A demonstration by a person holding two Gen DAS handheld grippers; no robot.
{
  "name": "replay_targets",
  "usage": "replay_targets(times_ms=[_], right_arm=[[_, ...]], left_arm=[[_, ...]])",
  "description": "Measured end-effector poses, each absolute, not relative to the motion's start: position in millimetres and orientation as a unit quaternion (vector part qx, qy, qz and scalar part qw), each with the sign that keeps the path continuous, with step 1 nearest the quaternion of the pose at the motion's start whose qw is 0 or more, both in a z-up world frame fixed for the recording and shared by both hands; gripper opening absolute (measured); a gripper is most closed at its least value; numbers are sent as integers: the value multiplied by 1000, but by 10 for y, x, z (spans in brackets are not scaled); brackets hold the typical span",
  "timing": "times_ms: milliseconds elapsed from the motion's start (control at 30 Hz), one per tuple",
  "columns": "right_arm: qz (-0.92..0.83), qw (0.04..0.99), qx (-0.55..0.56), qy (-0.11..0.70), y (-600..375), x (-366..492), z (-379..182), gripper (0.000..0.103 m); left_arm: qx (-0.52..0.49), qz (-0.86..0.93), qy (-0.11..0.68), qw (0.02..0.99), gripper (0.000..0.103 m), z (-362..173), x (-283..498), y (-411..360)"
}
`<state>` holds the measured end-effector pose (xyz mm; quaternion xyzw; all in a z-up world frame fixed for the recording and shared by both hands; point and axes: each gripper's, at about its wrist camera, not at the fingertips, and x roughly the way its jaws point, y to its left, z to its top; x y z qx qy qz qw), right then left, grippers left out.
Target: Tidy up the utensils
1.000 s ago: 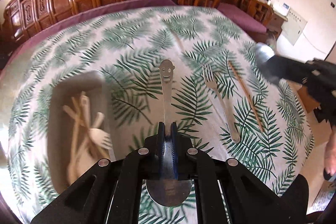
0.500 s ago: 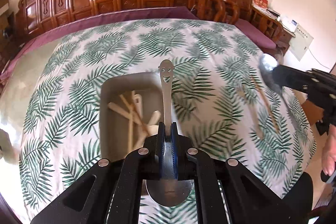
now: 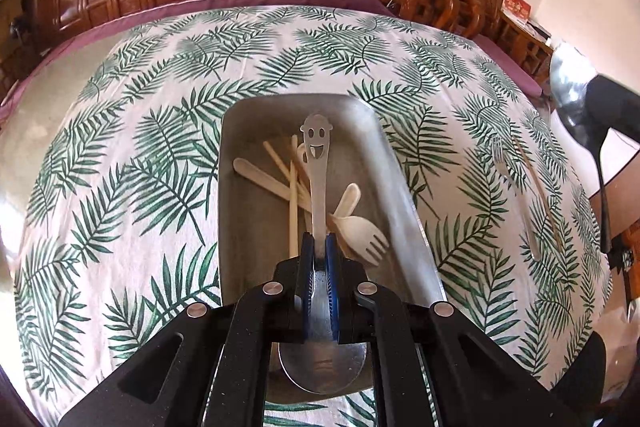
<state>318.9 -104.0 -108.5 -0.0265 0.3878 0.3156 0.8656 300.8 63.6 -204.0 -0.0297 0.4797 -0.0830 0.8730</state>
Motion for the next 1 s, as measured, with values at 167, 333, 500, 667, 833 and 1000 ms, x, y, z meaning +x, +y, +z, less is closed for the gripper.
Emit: replay_targets(times_ms=[167, 333, 500, 667, 833, 1000], right_arm=[[320, 862, -31, 392, -905, 3183, -1131, 2], [325, 860, -29, 393, -810, 3157, -1152, 2], [339, 855, -16, 393, -676, 3135, -1139, 2], [354, 847, -2, 397, -538, 3144, -1147, 2], [371, 838, 33, 399, -423, 3208, -1130, 2], [379, 827, 86, 407, -356, 3365, -1184, 2]], left_arm=[[-42, -84, 484, 870, 7, -2109, 3005, 705], [-71, -88, 465, 878, 20, -1949, 2930, 856], [-64, -66, 433, 897, 36, -1742, 2869, 1043], [-48, -31, 427, 903, 44, -1706, 2901, 1196], [-53, -14, 423, 905, 52, -1674, 2916, 1379], [-53, 1, 413, 909, 64, -1633, 2905, 1523]])
